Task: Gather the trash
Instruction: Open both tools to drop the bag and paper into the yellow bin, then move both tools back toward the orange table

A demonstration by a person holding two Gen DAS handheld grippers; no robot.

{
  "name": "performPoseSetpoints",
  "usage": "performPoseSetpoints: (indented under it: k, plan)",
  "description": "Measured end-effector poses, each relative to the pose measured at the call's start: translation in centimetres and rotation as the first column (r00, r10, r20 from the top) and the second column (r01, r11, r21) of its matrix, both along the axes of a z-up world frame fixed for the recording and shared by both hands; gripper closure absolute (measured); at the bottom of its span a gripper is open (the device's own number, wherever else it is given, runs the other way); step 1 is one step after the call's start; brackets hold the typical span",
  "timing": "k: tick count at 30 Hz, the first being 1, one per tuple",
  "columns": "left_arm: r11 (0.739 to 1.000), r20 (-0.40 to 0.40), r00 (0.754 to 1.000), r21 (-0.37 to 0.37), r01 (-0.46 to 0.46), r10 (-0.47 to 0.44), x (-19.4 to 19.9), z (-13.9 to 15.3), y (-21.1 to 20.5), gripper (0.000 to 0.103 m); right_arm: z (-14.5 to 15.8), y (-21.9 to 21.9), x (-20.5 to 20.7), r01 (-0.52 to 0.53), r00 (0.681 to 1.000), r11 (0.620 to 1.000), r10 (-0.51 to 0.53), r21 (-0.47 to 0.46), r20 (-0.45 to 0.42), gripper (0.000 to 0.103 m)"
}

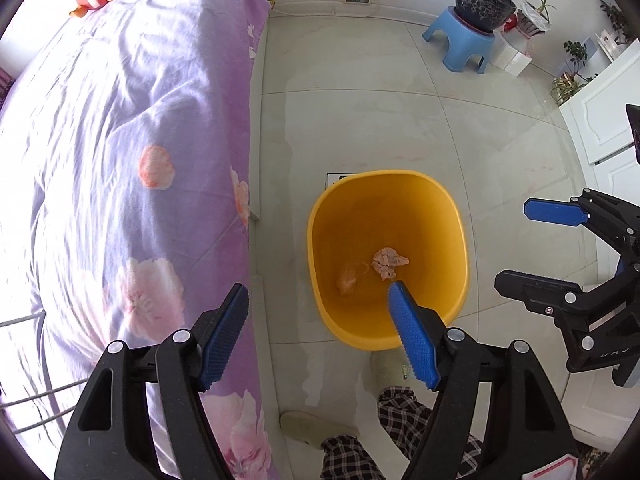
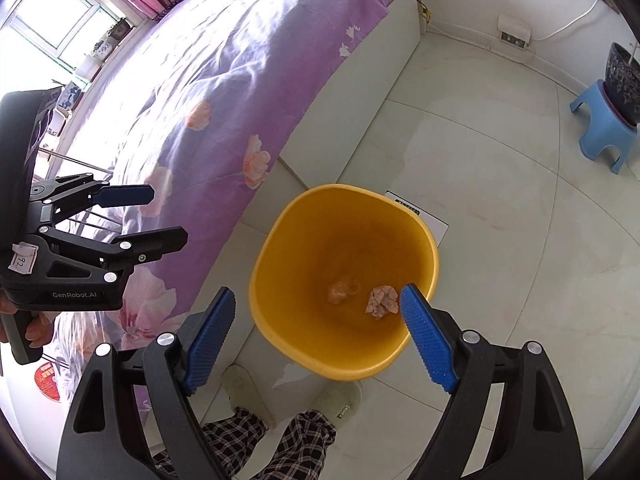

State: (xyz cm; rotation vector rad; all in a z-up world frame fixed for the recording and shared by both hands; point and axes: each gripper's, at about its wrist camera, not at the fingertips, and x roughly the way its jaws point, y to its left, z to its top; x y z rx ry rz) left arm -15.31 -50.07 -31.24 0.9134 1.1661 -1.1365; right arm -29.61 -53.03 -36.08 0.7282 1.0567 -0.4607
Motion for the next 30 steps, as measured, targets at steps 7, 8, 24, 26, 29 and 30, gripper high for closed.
performPoseSetpoints:
  k: [7,8,24,26,29,30]
  plan:
    - [0.994,0.003,0.997,-0.084,-0.07,0.071,1.0,6.5,4.7,0.03,7.3,4.1,1.1,-0.062,0.997,0.995,0.066,-0.074,0.046,0.018]
    - [0.992,0.005,0.996,-0.096,-0.084,0.085,1.2,7.4,5.5,0.03,8.3,4.8,1.3,-0.075,0.995,0.993,0.08,-0.086,0.051,0.018]
    - [0.885,0.051,0.91,-0.265,-0.384,0.411,4.7,18.9,21.8,0.027,22.2,16.1,6.8,-0.311,0.917,0.923,0.354,-0.225,0.183,0.018]
    - [0.854,0.058,0.881,-0.284,-0.436,0.469,5.1,19.8,24.2,0.026,23.5,17.8,7.8,-0.34,0.899,0.91,0.389,-0.239,0.203,0.018]
    - [0.8,0.067,0.826,-0.307,-0.516,0.559,5.8,20.9,28.0,0.026,25.2,20.3,9.7,-0.372,0.87,0.885,0.438,-0.282,0.226,0.018]
    - [0.779,0.068,0.806,-0.313,-0.543,0.588,6.1,21.2,29.2,0.025,25.8,21.2,10.4,-0.374,0.865,0.877,0.448,-0.303,0.228,0.018]
